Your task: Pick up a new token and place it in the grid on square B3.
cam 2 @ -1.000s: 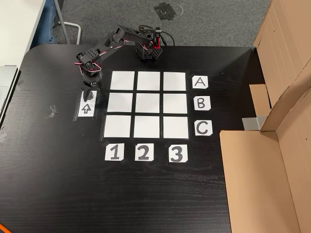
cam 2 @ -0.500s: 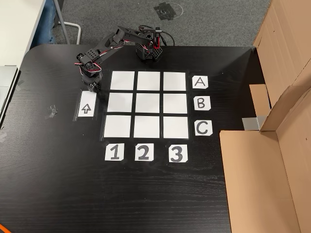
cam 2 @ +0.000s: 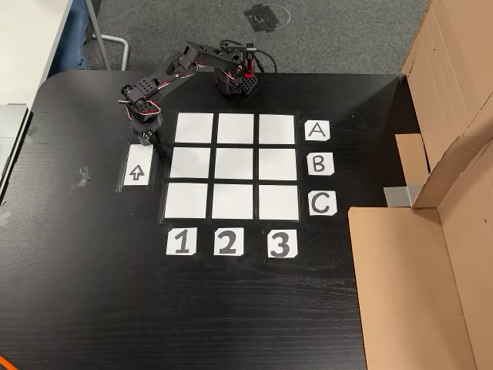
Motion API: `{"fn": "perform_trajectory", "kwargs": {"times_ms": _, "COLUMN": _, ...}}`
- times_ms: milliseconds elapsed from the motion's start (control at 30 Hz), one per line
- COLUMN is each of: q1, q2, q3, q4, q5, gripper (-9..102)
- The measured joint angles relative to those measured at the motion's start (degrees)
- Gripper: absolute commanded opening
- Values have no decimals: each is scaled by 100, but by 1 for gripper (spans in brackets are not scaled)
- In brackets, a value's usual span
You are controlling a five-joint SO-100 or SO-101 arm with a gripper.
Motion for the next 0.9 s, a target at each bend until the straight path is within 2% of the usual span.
{"fn": "perform_trajectory", "kwargs": {"times_ms": 400, "q1": 26, "q2": 562, "q3": 9, "q4": 0, "q5": 176, "gripper": 0}}
{"fn": "perform_trajectory", "kwargs": {"times_ms": 900, "q1": 26, "q2": 1424, "q3": 9, "q4": 413, "q5": 316, "gripper": 0}}
